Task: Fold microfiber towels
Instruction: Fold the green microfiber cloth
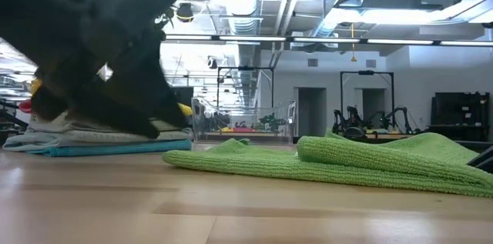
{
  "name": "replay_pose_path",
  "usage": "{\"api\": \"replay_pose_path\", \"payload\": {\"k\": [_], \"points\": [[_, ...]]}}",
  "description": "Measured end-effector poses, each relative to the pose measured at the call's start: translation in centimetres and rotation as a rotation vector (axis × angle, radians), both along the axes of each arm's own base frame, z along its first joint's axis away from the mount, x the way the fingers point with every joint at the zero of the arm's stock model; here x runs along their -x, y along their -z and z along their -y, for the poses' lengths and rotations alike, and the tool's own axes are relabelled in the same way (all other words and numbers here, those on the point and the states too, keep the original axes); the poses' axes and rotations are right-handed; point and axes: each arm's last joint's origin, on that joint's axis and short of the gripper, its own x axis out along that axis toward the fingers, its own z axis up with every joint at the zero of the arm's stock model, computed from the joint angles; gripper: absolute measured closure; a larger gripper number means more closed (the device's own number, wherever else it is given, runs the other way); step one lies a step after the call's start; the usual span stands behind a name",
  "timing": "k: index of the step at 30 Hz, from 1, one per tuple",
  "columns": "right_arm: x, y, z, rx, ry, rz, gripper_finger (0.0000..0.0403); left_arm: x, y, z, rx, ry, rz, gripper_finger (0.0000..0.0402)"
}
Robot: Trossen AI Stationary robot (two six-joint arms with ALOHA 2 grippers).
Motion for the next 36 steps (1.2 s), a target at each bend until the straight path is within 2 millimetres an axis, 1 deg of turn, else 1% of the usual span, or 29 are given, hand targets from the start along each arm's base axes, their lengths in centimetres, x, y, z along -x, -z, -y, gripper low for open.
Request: {"api": "replay_pose_path", "payload": {"k": [3,6,11,14,19,22,24,27,32,35,36], "points": [[0.0,0.0,0.0,0.0,0.0,0.0,0.0306,0.6,0.8,-0.4,0.037,-0.037,0.006,0.018],[0.0,0.0,0.0,0.0,0.0,0.0,0.0306,0.5,1.1,-0.3,0.074,-0.018,0.021,0.0181],[0.0,0.0,0.0,0.001,0.0,0.0,0.0306,0.1,1.1,-0.2,0.076,0.014,0.052,0.0182],[0.0,0.0,0.0,0.0,0.0,0.0,0.0306,-0.2,1.7,-0.3,0.083,0.017,0.043,0.0183],[0.0,0.0,0.0,-0.001,0.0,0.001,0.0306,-1.0,3.2,-0.3,0.054,0.021,0.045,0.0183],[0.0,0.0,0.0,-0.001,0.0,0.001,0.0306,-1.2,3.3,-0.2,0.054,0.02,0.048,0.0184],[0.0,0.0,0.0,-0.001,0.0,0.001,0.0306,-1.2,3.3,-0.3,0.051,0.026,0.043,0.0193],[0.0,0.0,0.0,-0.002,0.0,0.001,0.0306,-1.4,3.1,-0.1,0.066,0.042,0.032,0.0227],[0.0,0.0,0.0,-0.002,0.0,0.002,0.0306,-2.0,2.7,0.4,0.046,0.092,0.013,0.0322],[0.0,-0.4,-0.1,-0.009,-0.004,0.006,0.0306,-2.2,2.6,0.6,0.05,0.128,0.0,0.0377],[0.1,-0.6,-0.1,-0.002,-0.016,0.003,0.0306,-2.2,2.5,0.7,0.052,0.132,-0.001,0.0389]]}}
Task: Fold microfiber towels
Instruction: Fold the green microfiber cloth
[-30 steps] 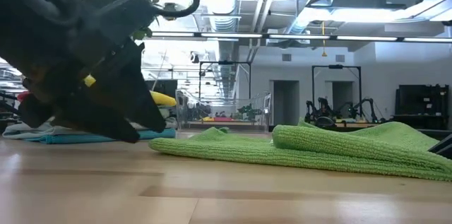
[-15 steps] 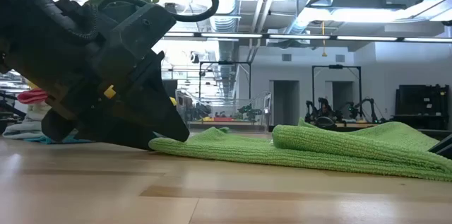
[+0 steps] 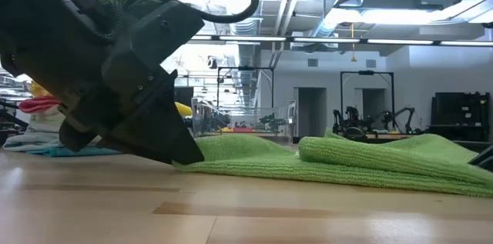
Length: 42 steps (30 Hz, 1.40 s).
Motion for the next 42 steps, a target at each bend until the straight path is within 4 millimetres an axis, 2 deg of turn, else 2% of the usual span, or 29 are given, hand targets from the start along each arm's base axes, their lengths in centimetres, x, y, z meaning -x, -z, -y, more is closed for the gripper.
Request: {"api": "replay_pose_path", "payload": {"k": [5,8,14,18,22,29,33,36,39,42], "points": [[0.3,-2.4,-0.5,0.061,-0.025,0.102,0.0306,0.0,0.0,0.0,0.001,-0.002,0.002,0.0389],[-0.2,-2.8,-0.5,0.119,0.015,0.207,0.0306,-0.1,0.0,-0.1,0.004,-0.009,0.005,0.0387],[-3.3,-1.3,0.2,0.12,0.05,0.215,0.0306,-0.2,0.0,-0.2,0.002,-0.017,0.007,0.0386],[-5.7,-1.2,0.2,0.118,-0.037,0.184,0.0306,-0.2,0.0,-0.2,-0.002,-0.018,0.008,0.0386],[-7.0,-1.3,0.7,0.102,-0.118,0.144,0.0306,-0.2,0.0,-0.3,-0.004,-0.019,0.007,0.0386],[-7.7,-1.0,1.6,0.1,-0.13,0.095,0.0306,-0.2,-0.1,-0.3,-0.008,-0.015,0.005,0.0386],[-7.9,0.9,1.9,0.067,-0.13,0.055,0.0306,-0.2,-0.1,-0.3,-0.01,-0.013,0.005,0.0386],[-8.1,1.3,1.9,0.041,-0.116,0.072,0.0306,-0.2,-0.1,-0.3,-0.017,-0.007,0.001,0.0386],[-7.9,0.9,1.6,0.049,-0.138,0.07,0.0306,-0.2,-0.1,-0.3,-0.017,-0.004,-0.002,0.0386],[-7.5,-0.7,1.0,0.072,-0.188,0.082,0.0306,-0.2,-0.3,-0.4,-0.017,0.017,-0.018,0.0386]]}}
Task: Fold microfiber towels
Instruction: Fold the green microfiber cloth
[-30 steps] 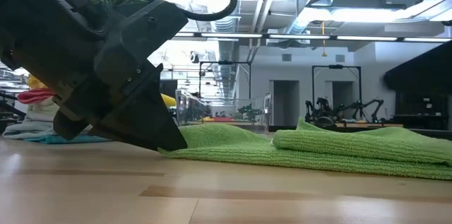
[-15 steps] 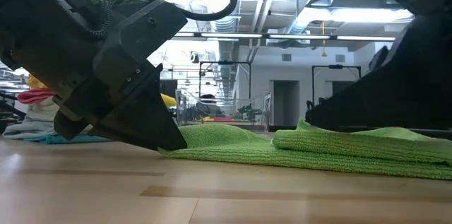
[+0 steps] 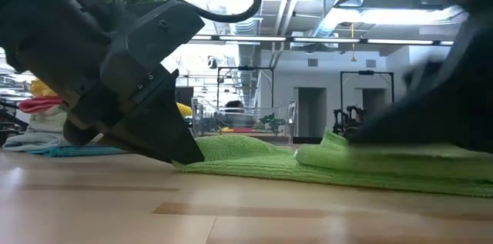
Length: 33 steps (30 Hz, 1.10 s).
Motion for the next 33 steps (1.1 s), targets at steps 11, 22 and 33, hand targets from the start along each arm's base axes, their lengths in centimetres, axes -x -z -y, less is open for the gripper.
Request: {"api": "replay_pose_path", "payload": {"k": [11,22,33], "points": [[2.5,-0.5,-0.7,0.016,0.05,-0.038,0.0306,-1.2,-3.7,-1.6,0.025,0.14,-0.034,0.0386],[1.7,-0.2,0.2,-0.017,0.082,-0.061,0.0306,-4.3,-7.3,-2.3,0.051,0.335,-0.03,0.0386],[0.3,0.0,1.5,-0.063,0.079,-0.122,0.0306,-6.7,-11.0,-2.5,0.005,0.397,0.065,0.0386]]}}
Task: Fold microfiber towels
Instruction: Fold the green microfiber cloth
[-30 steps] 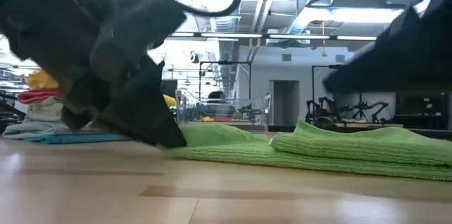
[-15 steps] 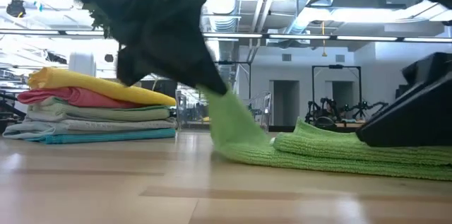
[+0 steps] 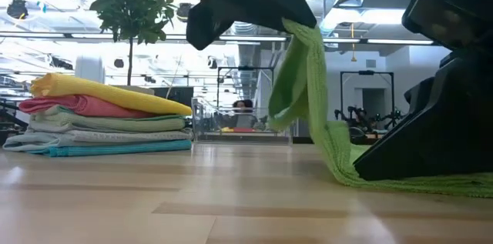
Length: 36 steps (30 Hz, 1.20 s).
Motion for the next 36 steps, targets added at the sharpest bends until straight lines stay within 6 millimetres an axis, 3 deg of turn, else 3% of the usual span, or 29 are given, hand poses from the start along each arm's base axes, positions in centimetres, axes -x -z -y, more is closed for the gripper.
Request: {"api": "replay_pose_path", "payload": {"k": [6,13,21,24,29,36], "points": [[0.0,0.0,0.0,0.0,-0.001,-0.001,0.0306,-0.2,0.1,0.0,0.012,0.011,-0.003,0.0386],[0.0,0.0,0.0,-0.004,-0.003,0.001,0.0306,-1.1,1.6,0.4,0.05,0.048,0.0,0.0386],[0.0,0.0,0.0,-0.005,-0.004,0.002,0.0306,-1.7,0.8,0.7,0.08,0.056,0.06,0.0386],[0.0,0.0,-0.1,-0.006,-0.004,0.003,0.0306,-2.1,1.6,0.8,0.067,0.049,0.044,0.0386],[0.0,-0.1,-0.1,-0.008,-0.006,0.004,0.0306,-4.1,3.1,1.4,0.069,0.089,0.018,0.0386],[0.3,-0.1,-0.4,-0.008,-0.017,0.005,0.0306,-5.8,3.6,1.9,0.053,0.092,0.033,0.0386]]}}
